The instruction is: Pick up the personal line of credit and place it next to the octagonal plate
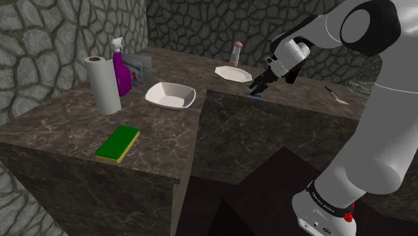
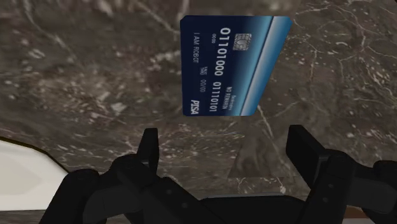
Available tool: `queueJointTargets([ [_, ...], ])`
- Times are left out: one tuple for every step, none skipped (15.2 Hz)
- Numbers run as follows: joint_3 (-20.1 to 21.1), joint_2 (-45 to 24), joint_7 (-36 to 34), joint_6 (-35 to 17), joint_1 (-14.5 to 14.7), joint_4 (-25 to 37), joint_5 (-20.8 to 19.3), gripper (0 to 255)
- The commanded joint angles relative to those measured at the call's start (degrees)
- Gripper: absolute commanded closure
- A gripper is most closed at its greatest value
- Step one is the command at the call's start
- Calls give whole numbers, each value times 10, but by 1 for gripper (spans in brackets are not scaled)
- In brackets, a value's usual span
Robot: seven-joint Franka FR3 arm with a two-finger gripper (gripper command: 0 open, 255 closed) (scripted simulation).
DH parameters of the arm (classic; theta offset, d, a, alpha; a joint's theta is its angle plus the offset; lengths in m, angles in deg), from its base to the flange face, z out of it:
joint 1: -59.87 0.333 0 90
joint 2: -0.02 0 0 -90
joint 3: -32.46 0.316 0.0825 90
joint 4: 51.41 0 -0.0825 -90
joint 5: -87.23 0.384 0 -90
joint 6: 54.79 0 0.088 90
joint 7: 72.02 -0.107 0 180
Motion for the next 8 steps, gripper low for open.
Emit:
queueJointTargets([
  [0,0,0,0,0,0,0,0],
  [0,0,0,0,0,0,0,0],
  [-8,14,-8,8,0,-1,-17,0],
  [-15,29,-17,16,0,-1,-34,0],
  [-22,42,-26,25,-1,0,-50,0],
  [-28,53,-33,32,-2,2,-63,0],
  [-27,53,-33,32,-2,2,-63,0],
  [-27,53,-33,32,-2,2,-63,0],
])
